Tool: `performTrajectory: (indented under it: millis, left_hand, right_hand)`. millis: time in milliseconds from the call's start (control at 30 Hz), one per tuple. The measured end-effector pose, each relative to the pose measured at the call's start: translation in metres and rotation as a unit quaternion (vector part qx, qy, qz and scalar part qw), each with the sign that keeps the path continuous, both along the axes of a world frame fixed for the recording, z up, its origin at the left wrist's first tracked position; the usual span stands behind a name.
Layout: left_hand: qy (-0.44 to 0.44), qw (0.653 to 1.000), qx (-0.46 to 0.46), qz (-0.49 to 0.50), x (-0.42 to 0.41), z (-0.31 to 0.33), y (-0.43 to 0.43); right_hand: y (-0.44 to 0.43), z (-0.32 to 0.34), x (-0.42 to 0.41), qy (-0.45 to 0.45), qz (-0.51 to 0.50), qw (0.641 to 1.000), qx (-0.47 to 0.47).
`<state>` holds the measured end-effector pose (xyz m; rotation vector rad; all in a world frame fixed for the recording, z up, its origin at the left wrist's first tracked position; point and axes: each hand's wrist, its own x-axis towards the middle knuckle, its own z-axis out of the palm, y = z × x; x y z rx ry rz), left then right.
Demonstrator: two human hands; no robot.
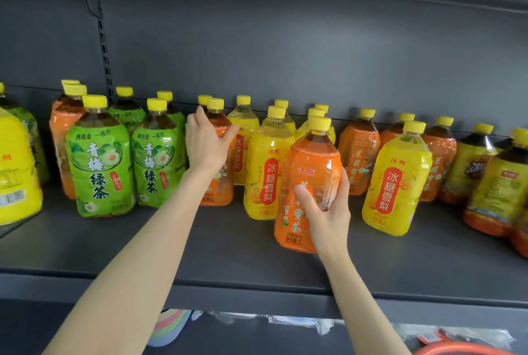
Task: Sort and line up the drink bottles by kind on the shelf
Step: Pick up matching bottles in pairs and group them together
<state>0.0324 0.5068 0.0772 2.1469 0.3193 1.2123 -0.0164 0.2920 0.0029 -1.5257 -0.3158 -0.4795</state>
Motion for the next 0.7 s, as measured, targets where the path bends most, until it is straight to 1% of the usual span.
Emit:
performTrajectory:
  millis: [67, 167, 233, 367, 467, 600, 633, 700]
  left_hand:
    - [-0.018, 0.999, 0.038, 0.022, -0.006, 0.000, 0.000]
    - [-0.079, 0.994, 0.075, 0.012, -0.024, -0.006, -0.002]
    - [-0.108, 0.991, 0.082, -0.006, -0.038, -0.012, -0.005]
    - [-0.137, 0.987, 0.080, -0.027, -0.064, -0.011, -0.012]
    - [-0.146, 0.986, 0.061, -0.045, -0.085, -0.002, -0.022]
    - [-0.119, 0.989, 0.031, -0.088, -0.105, -0.003, -0.030]
    - [-0.107, 0.987, 0.006, -0.119, -0.108, -0.009, -0.031]
    - [-0.070, 0.971, -0.096, -0.206, -0.115, -0.028, -0.032]
  right_hand:
    - [0.000, 0.000, 0.000, -0.001, 0.001, 1.000, 0.000]
    - [0.000, 0.002, 0.000, -0.002, 0.002, 1.000, 0.001]
    - [0.001, 0.002, -0.001, -0.004, 0.000, 1.000, -0.002]
    - [0.000, 0.000, -0.002, -0.005, 0.003, 1.000, -0.003]
    - [0.001, 0.001, -0.003, -0.006, 0.003, 1.000, -0.003]
    - [0.000, 0.001, -0.005, -0.001, 0.006, 1.000, 0.003]
    - [0.000, 0.001, -0.006, 0.001, 0.009, 1.000, 0.004]
    - [-0.002, 0.000, -0.006, 0.008, 0.013, 1.000, 0.011]
